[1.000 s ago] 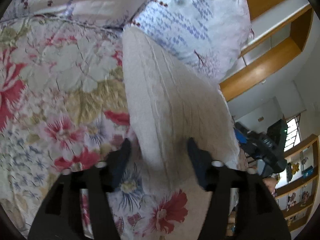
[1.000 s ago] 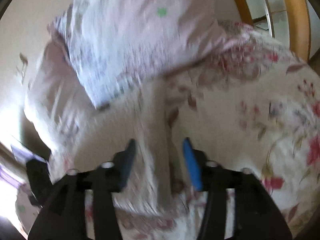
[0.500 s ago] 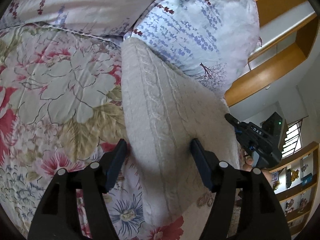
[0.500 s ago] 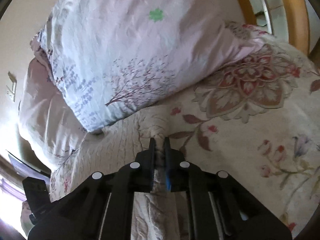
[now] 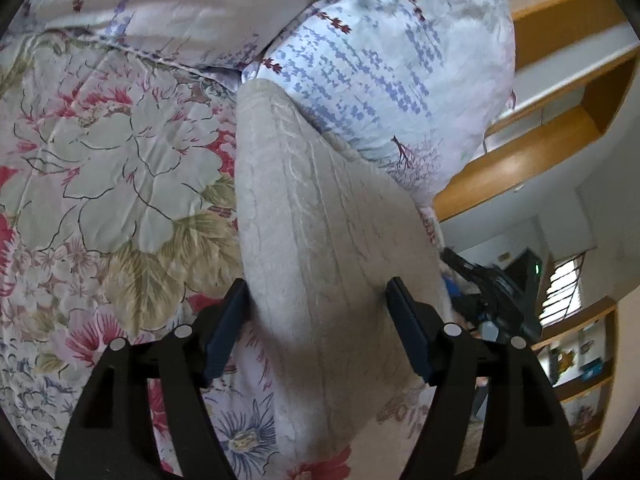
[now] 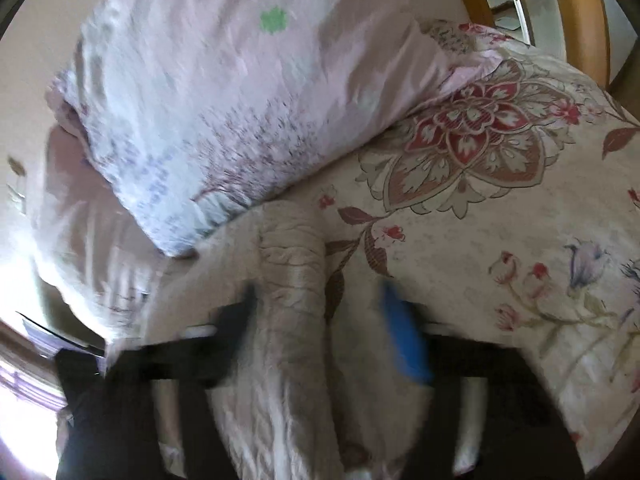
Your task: Fold small clothes
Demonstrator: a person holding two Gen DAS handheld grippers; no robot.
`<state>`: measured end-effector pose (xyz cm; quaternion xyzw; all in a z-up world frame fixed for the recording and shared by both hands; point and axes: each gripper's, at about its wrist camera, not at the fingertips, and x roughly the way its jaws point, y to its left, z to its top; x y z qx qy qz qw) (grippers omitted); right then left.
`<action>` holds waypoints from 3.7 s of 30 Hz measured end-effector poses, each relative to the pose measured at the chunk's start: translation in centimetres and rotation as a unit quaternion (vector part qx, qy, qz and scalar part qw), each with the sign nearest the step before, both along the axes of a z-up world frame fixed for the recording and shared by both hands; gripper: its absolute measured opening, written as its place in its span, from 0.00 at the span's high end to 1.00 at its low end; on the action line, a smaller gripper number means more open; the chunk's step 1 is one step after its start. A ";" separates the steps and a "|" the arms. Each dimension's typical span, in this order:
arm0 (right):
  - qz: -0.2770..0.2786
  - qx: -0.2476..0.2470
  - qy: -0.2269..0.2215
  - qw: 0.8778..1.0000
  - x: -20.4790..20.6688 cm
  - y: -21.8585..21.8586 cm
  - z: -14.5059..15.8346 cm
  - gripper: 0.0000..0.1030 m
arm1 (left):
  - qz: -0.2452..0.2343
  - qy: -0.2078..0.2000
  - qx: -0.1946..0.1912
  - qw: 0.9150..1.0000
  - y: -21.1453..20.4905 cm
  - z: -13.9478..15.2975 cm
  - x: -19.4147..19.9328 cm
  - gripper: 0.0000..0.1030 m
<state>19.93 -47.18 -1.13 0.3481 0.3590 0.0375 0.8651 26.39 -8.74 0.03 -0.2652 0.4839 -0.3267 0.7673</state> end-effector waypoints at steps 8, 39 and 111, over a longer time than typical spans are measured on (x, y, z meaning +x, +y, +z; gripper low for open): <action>0.061 0.085 0.016 0.994 0.0 0.0 -2.4 0.24 | 0.007 0.017 -0.023 1.000 0.3 -0.8 0.4 0.32; 0.187 0.062 -0.066 0.978 0.4 12.0 1.0 0.73 | 0.038 -0.038 -0.041 0.998 7.6 3.1 -2.2 0.64; 0.165 -0.259 -0.120 0.944 -9.5 22.1 2.2 0.50 | 0.065 -0.222 0.365 0.902 7.9 2.3 -12.0 0.21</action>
